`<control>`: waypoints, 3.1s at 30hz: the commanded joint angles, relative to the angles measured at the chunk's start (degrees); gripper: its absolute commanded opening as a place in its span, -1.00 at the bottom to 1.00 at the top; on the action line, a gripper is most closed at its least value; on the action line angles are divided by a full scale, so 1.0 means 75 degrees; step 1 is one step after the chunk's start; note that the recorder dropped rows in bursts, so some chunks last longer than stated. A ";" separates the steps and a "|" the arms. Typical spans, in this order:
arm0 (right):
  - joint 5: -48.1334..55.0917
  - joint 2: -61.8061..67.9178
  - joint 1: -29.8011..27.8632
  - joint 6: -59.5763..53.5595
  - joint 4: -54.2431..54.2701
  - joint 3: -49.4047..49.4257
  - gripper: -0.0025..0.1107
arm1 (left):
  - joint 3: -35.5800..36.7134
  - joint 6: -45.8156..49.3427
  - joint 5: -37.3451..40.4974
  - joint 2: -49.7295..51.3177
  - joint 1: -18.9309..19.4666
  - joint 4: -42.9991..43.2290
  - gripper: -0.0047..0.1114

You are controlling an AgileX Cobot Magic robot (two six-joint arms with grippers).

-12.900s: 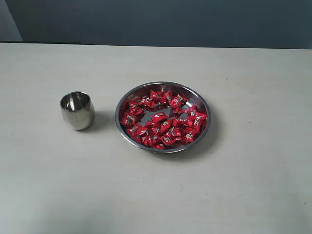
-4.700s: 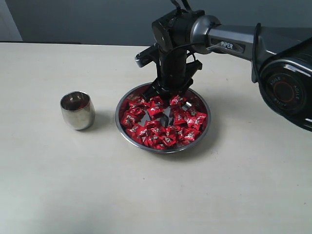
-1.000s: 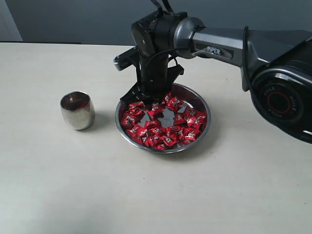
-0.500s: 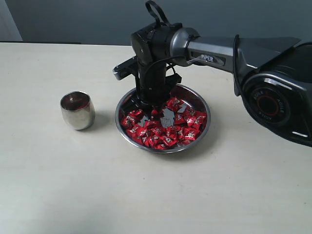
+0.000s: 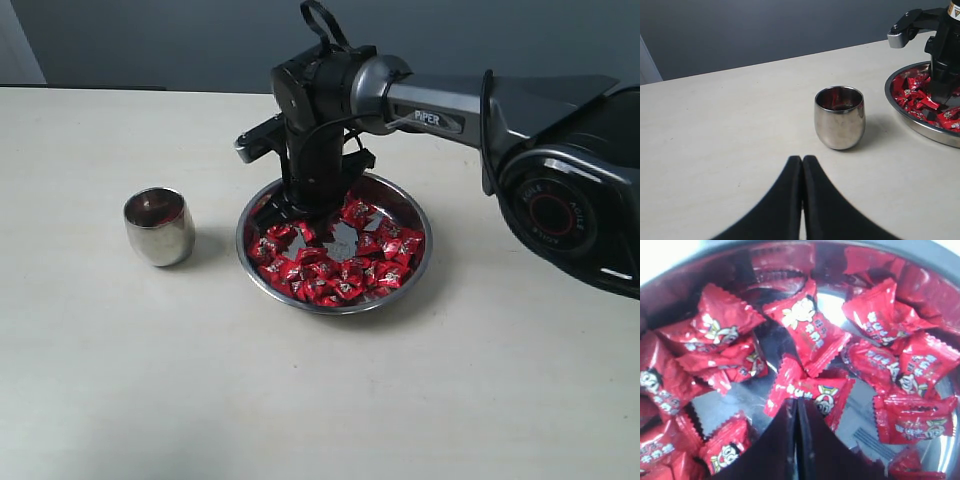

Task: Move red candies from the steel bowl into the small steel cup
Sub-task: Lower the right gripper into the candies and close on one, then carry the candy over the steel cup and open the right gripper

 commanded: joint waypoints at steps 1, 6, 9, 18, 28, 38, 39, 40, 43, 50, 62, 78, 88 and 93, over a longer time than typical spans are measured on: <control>0.0090 -0.0122 -0.0035 -0.0216 -0.0121 0.0003 -0.93 | -0.0008 -0.0041 -0.0072 -0.0033 -0.0023 -0.0009 -0.91; 0.0042 -0.0122 -0.0035 -0.0312 -0.0121 0.0003 -0.45 | -0.0008 -0.0041 -0.0072 -0.0033 -0.0023 -0.0009 -0.91; 0.0006 -0.0122 -0.0035 -0.0312 -0.0196 0.0003 -0.11 | -0.0008 -0.0041 -0.0072 -0.0033 -0.0023 -0.0009 -0.91; -0.0124 -0.0122 -0.0035 0.0028 -0.0827 0.0003 -0.07 | -0.0008 -0.0041 -0.0072 -0.0033 -0.0023 -0.0009 -0.91; -0.0116 0.0070 -0.0035 0.0042 -0.0481 0.0003 -0.16 | -0.0008 -0.0041 -0.0072 -0.0033 -0.0023 -0.0009 -0.91; -0.0094 0.0074 -0.0035 0.0119 -0.0462 0.0003 -0.81 | -0.0008 -0.0041 -0.0072 -0.0033 -0.0023 -0.0009 -0.91; -0.0094 0.0074 -0.0035 0.0153 -0.0462 0.0003 -0.90 | -0.0008 -0.0041 -0.0072 -0.0033 -0.0023 -0.0009 -0.91; -0.0094 0.0074 -0.0035 0.0153 -0.0448 0.0003 -0.95 | -0.0008 -0.0041 -0.0072 -0.0033 -0.0023 -0.0009 -0.91; -0.0075 0.0006 -0.0035 0.0234 -0.0433 0.0003 -0.97 | -0.0008 -0.0041 -0.0072 -0.0033 -0.0023 -0.0009 -0.91; -0.0350 -0.0547 0.0162 0.0247 -0.0416 0.0003 -0.97 | -0.0008 -0.0041 -0.0072 -0.0033 -0.0023 -0.0009 -0.91; -0.1543 -0.1227 0.0797 -0.0832 0.1527 0.0003 -0.97 | -0.0008 -0.0041 -0.0072 -0.0033 -0.0023 -0.0009 -0.91; -0.2914 -0.1213 0.1086 -0.1839 0.3235 0.0003 -0.97 | -0.0008 -0.0041 -0.0072 -0.0033 -0.0023 -0.0009 -0.91; -0.2914 -0.1213 0.1086 -0.2057 0.3237 0.0003 -0.72 | -0.0008 -0.0041 -0.0072 -0.0033 -0.0023 -0.0009 -0.91; -0.2927 -0.1213 0.1086 -0.2057 0.3237 0.0003 -0.28 | -0.0008 -0.0041 -0.0072 -0.0033 -0.0023 -0.0009 -0.91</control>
